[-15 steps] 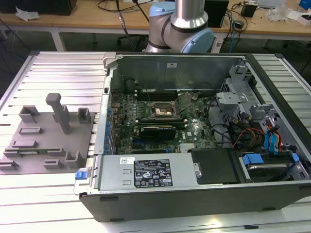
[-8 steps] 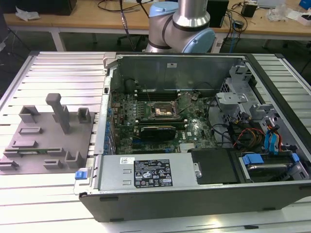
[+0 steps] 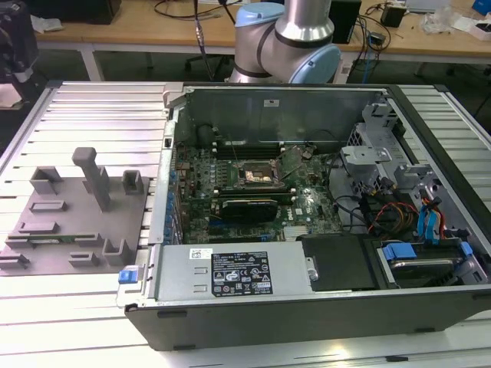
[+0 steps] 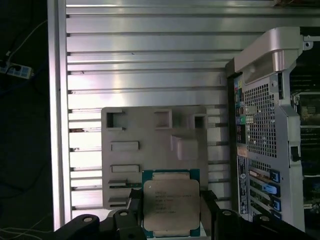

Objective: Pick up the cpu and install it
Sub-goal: 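Pick up the cpu and move it towards the insertion slot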

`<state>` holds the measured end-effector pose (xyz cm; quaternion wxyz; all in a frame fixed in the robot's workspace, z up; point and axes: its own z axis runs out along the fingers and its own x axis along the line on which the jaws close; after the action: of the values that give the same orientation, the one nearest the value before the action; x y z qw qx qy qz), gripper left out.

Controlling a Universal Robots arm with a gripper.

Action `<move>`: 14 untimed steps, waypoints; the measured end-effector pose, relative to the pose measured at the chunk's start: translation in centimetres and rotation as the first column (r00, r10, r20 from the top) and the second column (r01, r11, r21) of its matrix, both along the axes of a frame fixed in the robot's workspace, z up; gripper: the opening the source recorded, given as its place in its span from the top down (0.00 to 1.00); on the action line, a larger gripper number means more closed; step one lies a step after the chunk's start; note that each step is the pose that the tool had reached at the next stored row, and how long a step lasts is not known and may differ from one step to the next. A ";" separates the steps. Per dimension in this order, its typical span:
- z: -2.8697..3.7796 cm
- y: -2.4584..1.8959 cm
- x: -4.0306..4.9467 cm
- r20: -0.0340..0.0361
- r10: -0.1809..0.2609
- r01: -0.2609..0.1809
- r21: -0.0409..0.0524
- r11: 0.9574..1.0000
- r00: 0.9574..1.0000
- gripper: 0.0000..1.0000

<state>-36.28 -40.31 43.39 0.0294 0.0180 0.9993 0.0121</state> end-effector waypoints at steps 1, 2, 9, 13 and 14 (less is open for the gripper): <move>0.00 0.00 0.39 0.000 0.000 0.000 0.000 1.000 1.000 0.45; 0.00 0.00 0.65 0.000 0.000 0.000 0.000 1.000 1.000 0.45; 0.01 0.00 3.07 0.000 0.000 0.000 0.000 1.000 1.000 0.45; 0.00 0.00 4.26 0.000 0.000 0.000 0.000 1.000 1.000 0.45; 0.01 0.00 4.65 0.000 0.000 0.000 0.000 1.000 1.000 0.45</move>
<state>-31.63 -40.31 43.39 0.0293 0.0180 0.9993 0.0120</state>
